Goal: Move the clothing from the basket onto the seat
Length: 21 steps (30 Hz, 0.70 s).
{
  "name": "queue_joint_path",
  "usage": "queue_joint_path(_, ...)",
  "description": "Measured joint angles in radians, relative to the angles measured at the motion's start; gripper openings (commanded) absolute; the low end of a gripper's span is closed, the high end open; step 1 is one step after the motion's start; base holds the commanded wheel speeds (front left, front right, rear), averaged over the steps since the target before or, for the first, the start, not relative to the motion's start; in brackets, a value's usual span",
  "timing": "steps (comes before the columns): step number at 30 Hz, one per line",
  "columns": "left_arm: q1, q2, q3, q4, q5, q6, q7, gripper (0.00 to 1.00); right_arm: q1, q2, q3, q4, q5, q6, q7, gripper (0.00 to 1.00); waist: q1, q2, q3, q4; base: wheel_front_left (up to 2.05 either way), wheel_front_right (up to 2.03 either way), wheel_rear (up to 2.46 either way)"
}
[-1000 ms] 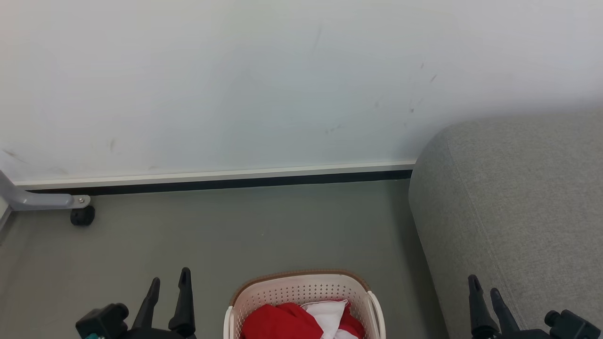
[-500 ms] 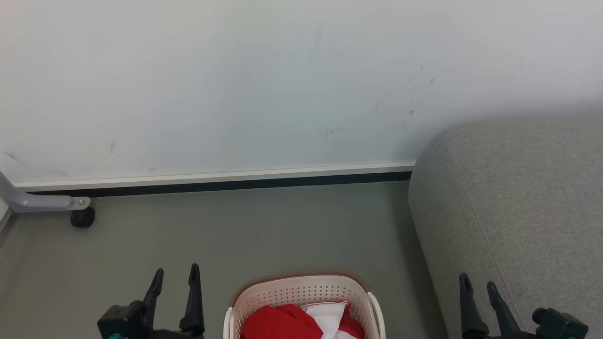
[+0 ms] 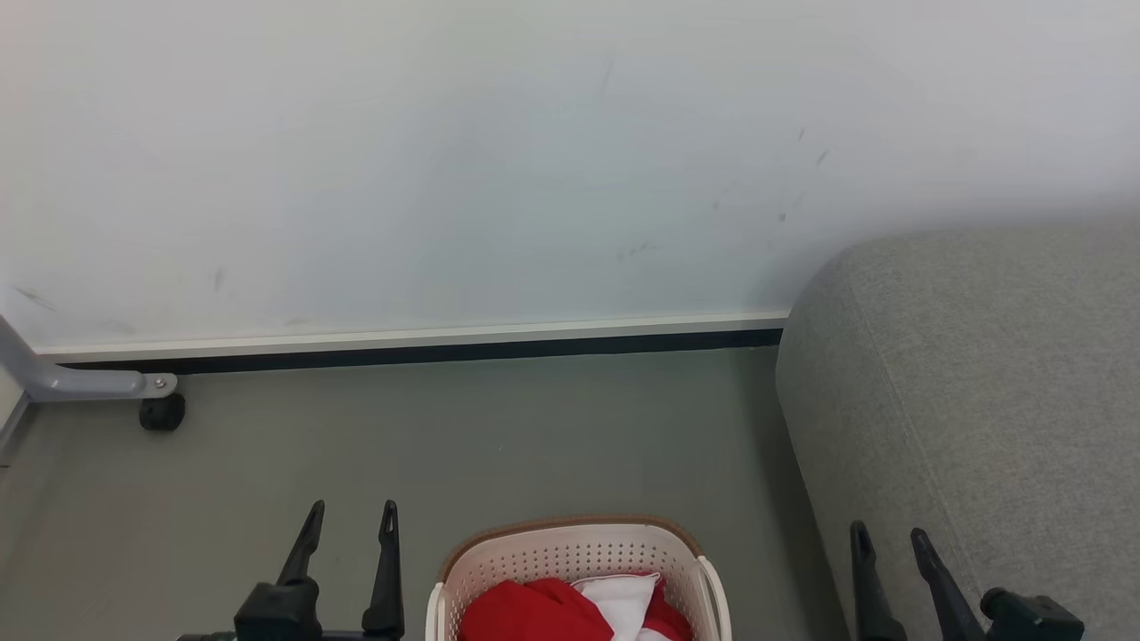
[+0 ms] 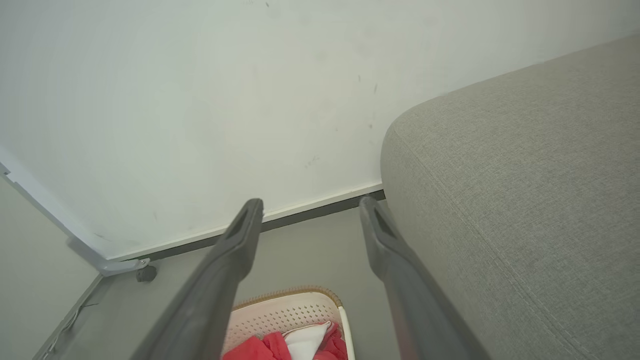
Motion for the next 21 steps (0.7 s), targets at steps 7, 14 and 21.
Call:
queue_joint_path(7, 0.014, 0.001, -0.009, 0.012, 0.076, 0.015, -0.02, 1.0, 0.016, -0.007, 0.018, -0.008, -0.086, -0.006, -0.022, 1.0, 0.0, 0.0, -0.006, 0.005, 0.0, 0.0, 0.0)
queue_joint_path(14, 0.021, 0.003, -0.011, 0.025, 0.143, 0.032, -0.045, 1.0, 0.021, -0.014, 0.03, -0.02, -0.165, -0.015, -0.044, 1.0, 0.0, 0.0, -0.011, 0.009, 0.0, 0.0, 0.0)
queue_joint_path(21, 0.021, 0.003, -0.007, 0.038, 0.158, 0.032, -0.046, 1.0, 0.028, -0.014, 0.022, -0.022, -0.173, -0.019, -0.045, 1.0, 0.0, 0.0, -0.011, 0.01, 0.0, 0.0, 0.0)
